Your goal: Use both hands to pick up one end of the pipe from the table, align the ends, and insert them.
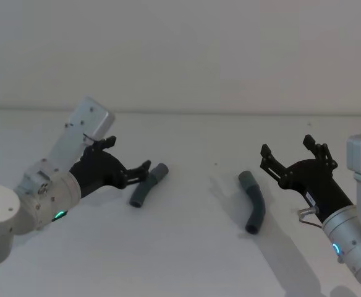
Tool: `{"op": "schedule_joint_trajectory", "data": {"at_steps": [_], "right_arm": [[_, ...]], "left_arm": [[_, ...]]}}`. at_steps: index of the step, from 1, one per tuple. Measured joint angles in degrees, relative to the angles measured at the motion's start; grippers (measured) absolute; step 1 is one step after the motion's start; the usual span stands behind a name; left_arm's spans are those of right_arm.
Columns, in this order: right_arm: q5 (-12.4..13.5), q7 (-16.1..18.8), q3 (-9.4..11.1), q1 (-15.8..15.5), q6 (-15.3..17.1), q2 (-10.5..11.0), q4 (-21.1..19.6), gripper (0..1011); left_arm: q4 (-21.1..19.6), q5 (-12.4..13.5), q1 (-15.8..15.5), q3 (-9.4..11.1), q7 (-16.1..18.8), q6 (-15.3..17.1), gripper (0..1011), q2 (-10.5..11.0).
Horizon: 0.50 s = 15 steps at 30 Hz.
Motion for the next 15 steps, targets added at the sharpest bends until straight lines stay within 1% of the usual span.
{"op": "schedule_joint_trajectory", "data": {"at_steps": [2,3,6,12,15], "right_arm": [[0.0,0.0,0.0,0.0,0.0,0.0,0.0,1001],[0.0,0.0,0.0,0.0,0.0,0.0,0.0,1001],[0.0,0.0,0.0,0.0,0.0,0.0,0.0,1001],[0.0,0.0,0.0,0.0,0.0,0.0,0.0,1001],[0.0,0.0,0.0,0.0,0.0,0.0,0.0,1001]], "left_arm": [[-0.1,-0.2,-0.6,0.3,-1.0,1.6,1001,0.3],[-0.1,-0.4,-1.3,0.7,-1.9,3.1,1001,0.6],[0.0,-0.6,-2.7,1.4,-3.8,6.1,1001,1.1],[1.0,-0.6,-5.2,2.8,-6.3,10.2,1001,1.4],[1.4,-0.6,-5.8,3.1,-6.8,11.0,1001,1.3]]}}
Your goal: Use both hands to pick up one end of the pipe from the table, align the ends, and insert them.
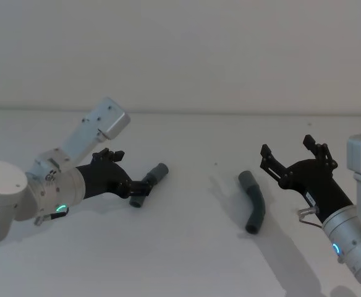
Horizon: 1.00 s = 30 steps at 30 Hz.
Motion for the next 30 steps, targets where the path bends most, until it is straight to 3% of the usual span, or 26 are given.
{"op": "schedule_joint_trajectory", "data": {"at_steps": [9,30], "right_arm": [[0.0,0.0,0.0,0.0,0.0,0.0,0.0,1001],[0.0,0.0,0.0,0.0,0.0,0.0,0.0,1001]], "left_arm": [[1.6,0.7,-1.4,0.6,-0.3,2.2,1001,-1.3],[5.8,1.9,-1.8,0.6,1.2,2.2,1001,-5.0]]}}
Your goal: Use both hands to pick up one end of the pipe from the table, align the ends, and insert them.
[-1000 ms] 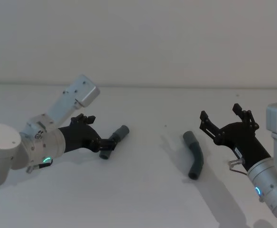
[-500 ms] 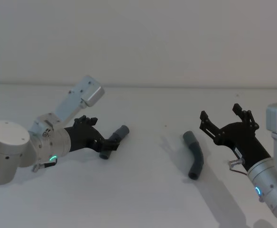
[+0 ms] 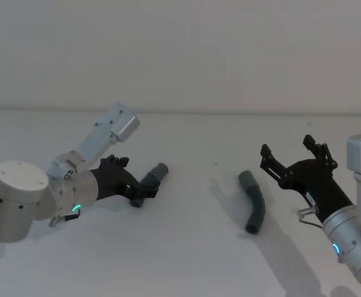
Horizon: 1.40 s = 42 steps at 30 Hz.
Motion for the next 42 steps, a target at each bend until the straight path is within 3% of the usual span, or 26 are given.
{"op": "schedule_joint_trajectory", "data": {"at_steps": [42], "right_arm": [[0.0,0.0,0.0,0.0,0.0,0.0,0.0,1001]], "left_arm": [[10.5,1.9,-3.3,0.7,-1.8,-1.7,1001,-5.2]]}}
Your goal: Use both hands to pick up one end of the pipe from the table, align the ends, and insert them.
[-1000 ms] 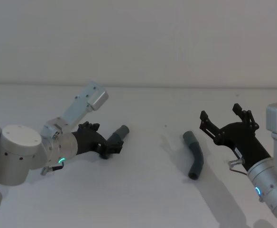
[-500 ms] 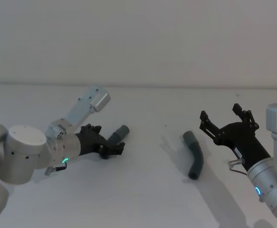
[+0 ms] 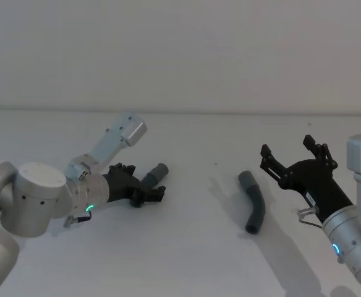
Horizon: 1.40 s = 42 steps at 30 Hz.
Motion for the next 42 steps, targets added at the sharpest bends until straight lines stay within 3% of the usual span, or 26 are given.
{"op": "schedule_joint_trajectory", "data": {"at_steps": [7,21,42], "right_arm": [[0.0,0.0,0.0,0.0,0.0,0.0,0.0,1001],[0.0,0.0,0.0,0.0,0.0,0.0,0.0,1001],[0.0,0.0,0.0,0.0,0.0,0.0,0.0,1001]], "left_arm": [[1.0,0.2,-0.4,-0.1,-0.3,-0.3,998,-0.7],[2.0,0.3,-0.8,-0.3,-0.5,-0.5,664,-1.3],[2.3,0.4,-0.9,-0.4,-0.6,-0.6,494,-1.5]]}}
